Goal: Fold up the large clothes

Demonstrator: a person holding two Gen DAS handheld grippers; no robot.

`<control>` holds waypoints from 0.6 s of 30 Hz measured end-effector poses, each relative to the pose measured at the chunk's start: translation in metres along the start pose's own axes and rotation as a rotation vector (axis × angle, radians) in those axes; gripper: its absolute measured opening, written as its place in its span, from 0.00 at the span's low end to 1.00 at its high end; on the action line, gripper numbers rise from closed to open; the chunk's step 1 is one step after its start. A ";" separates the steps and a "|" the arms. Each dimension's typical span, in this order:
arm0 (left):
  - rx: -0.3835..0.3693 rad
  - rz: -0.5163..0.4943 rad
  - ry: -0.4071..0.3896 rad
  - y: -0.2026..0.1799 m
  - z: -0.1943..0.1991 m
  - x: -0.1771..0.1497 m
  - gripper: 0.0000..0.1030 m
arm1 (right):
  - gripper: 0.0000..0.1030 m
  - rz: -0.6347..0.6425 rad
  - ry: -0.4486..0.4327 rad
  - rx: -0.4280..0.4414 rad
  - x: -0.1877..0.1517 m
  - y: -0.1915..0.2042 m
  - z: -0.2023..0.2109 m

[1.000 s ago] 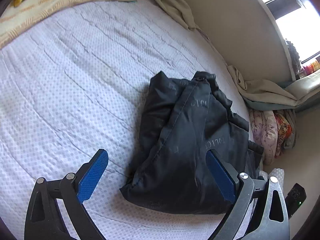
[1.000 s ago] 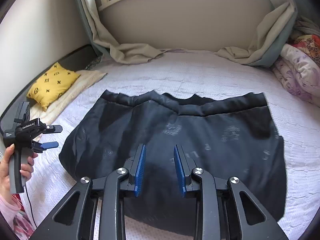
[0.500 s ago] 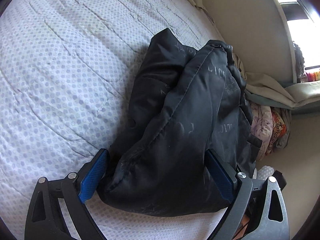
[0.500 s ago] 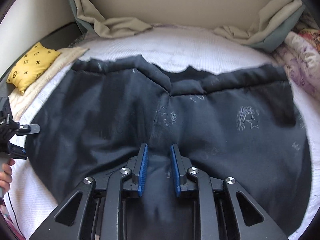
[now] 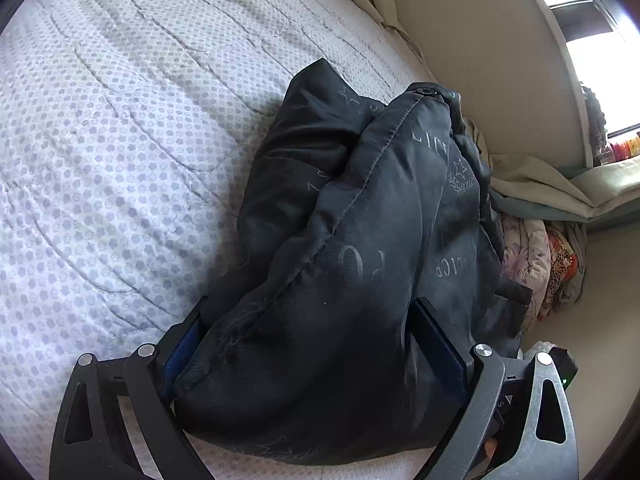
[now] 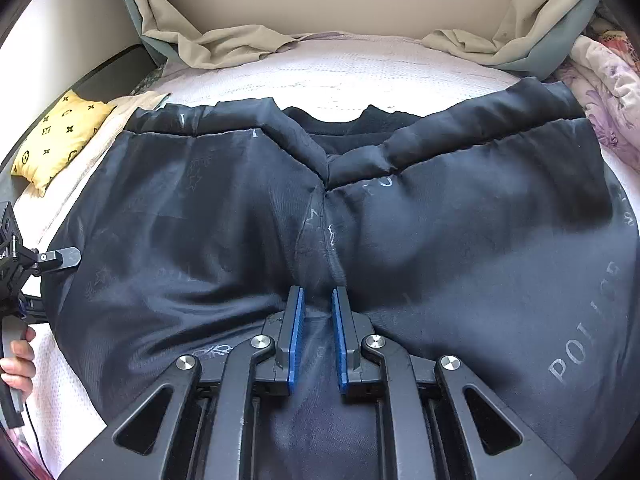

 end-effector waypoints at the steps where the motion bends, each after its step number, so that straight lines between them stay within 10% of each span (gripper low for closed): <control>1: -0.012 0.005 -0.007 -0.002 -0.002 0.000 0.93 | 0.07 -0.001 -0.001 -0.002 0.000 0.000 0.000; 18: -0.246 0.225 -0.084 0.016 0.031 -0.012 0.81 | 0.07 -0.013 0.002 0.025 -0.001 -0.002 0.001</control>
Point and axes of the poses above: each gripper's, at about its wrist camera, not at the fingertips, and z roughly against the way its jaws point, y to its left, x to its top, the point moved 8 cm from there along -z, roughly the way its jaws point, and after that the axes turned 10 degrees about -x, right-handed, at the moved point
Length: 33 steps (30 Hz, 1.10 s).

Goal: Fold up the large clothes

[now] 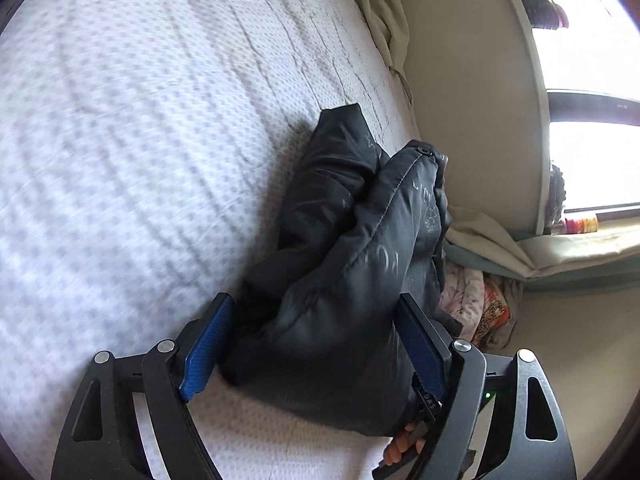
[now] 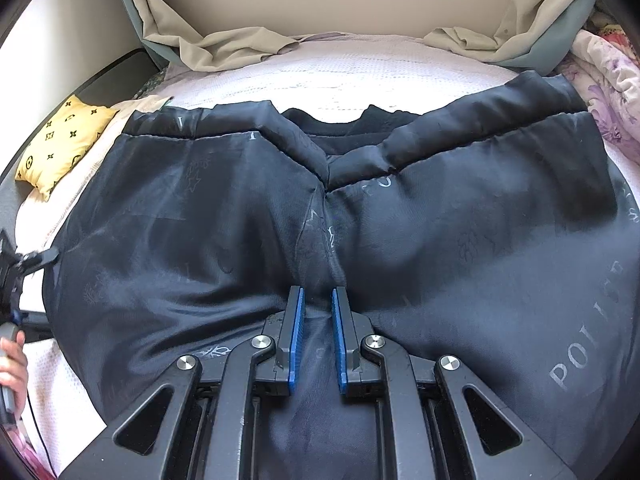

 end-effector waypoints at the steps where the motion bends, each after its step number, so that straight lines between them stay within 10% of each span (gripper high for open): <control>1: -0.015 0.020 -0.005 0.001 0.004 -0.007 0.81 | 0.07 -0.005 0.002 0.003 0.000 0.000 0.000; 15: -0.034 0.098 -0.061 0.002 -0.039 -0.015 0.75 | 0.07 -0.033 0.005 0.030 0.000 -0.003 0.001; 33: 0.090 -0.099 -0.145 -0.015 -0.037 -0.005 0.81 | 0.07 -0.037 0.008 0.039 0.001 -0.004 0.003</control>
Point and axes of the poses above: each gripper's, at about its wrist camera, not at the fingertips, and z roughly against the way its jaws point, y to its left, x to its top, the point moved 8 cm from there along -z, roughly the way its jaws point, and after that the axes turned 10 degrees about -x, right-handed, at the moved point
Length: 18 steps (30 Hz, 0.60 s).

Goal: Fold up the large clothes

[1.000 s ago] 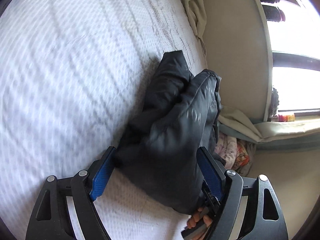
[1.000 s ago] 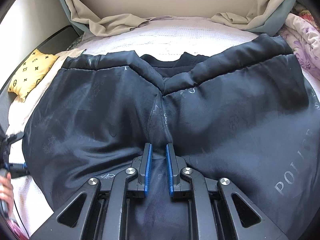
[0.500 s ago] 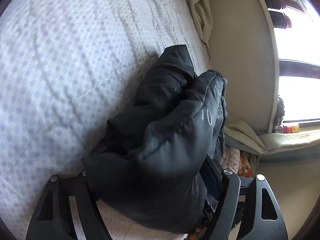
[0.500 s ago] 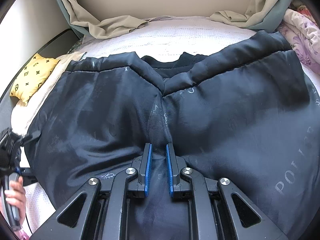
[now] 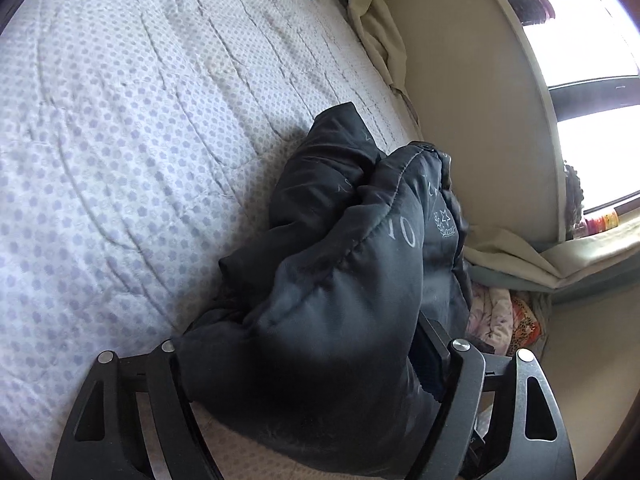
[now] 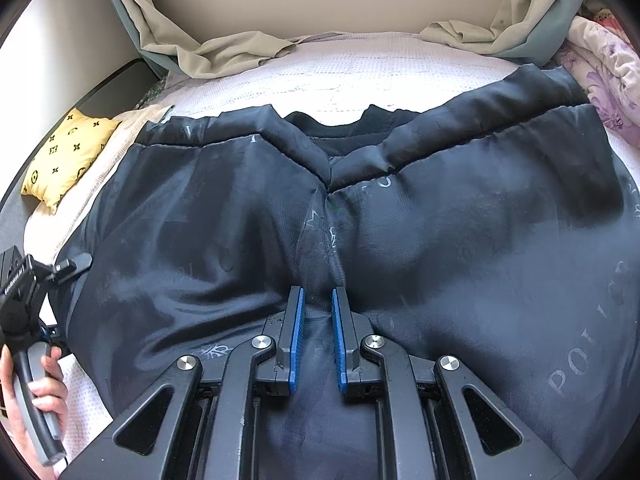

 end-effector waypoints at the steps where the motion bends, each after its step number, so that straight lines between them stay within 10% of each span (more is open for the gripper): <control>1: 0.010 -0.006 -0.009 0.000 0.004 -0.001 0.82 | 0.07 -0.002 0.002 0.003 0.001 0.000 0.000; 14: -0.006 0.033 -0.027 0.005 -0.006 0.015 0.85 | 0.07 -0.023 0.011 0.023 0.002 -0.003 -0.002; 18: -0.010 -0.019 -0.011 0.002 -0.011 0.018 0.61 | 0.07 -0.015 0.008 0.011 0.002 -0.001 0.000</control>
Point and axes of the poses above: each gripper's, at about its wrist camera, not at the fingertips, and z roughly against the way its jaws point, y to its left, x to its top, the point moved 8 cm from there along -z, roughly the way its jaws point, and after that the axes turned 10 degrees about -x, right-handed, at the moved point
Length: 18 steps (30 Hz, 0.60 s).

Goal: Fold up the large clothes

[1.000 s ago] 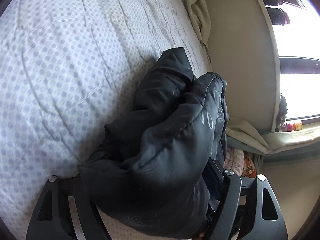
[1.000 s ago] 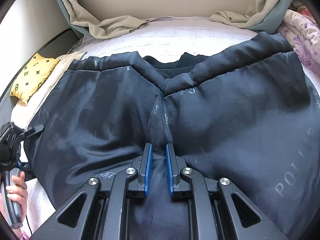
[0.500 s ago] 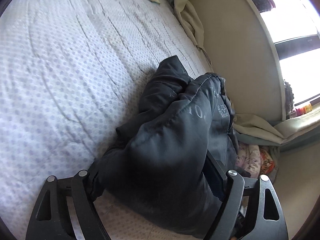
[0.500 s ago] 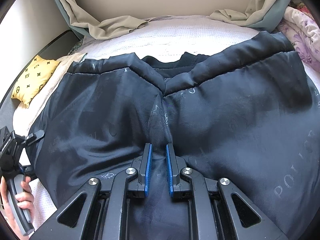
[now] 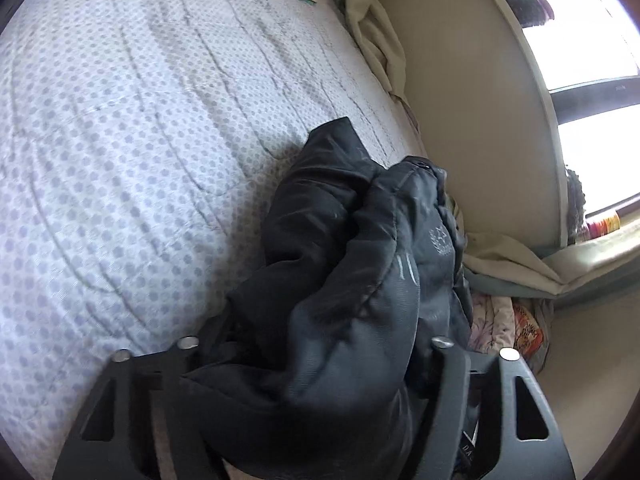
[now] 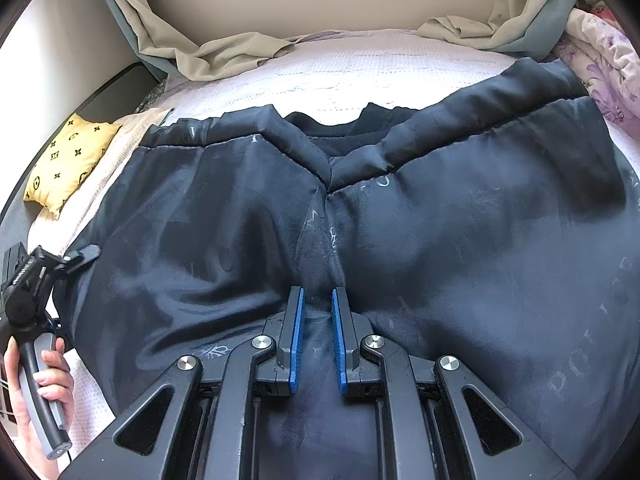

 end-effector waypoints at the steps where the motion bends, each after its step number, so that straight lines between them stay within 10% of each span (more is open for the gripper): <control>1: -0.008 -0.012 0.005 -0.002 0.000 0.001 0.55 | 0.07 0.002 0.003 -0.003 0.001 0.000 0.001; 10: 0.031 -0.209 -0.028 -0.044 0.011 -0.002 0.39 | 0.09 0.051 -0.165 -0.109 0.030 0.016 0.042; 18: 0.034 -0.327 -0.049 -0.070 0.015 -0.009 0.37 | 0.05 0.038 -0.050 -0.083 0.013 0.010 -0.007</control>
Point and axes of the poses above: each gripper's, at about its wrist camera, not at the fingertips, and z roughly against the way its jaws point, y to its left, x to its top, the point moved 8 cm from there along -z, roughly the way its jaws point, and after that the axes turned 10 degrees about -x, right-handed, at the moved point
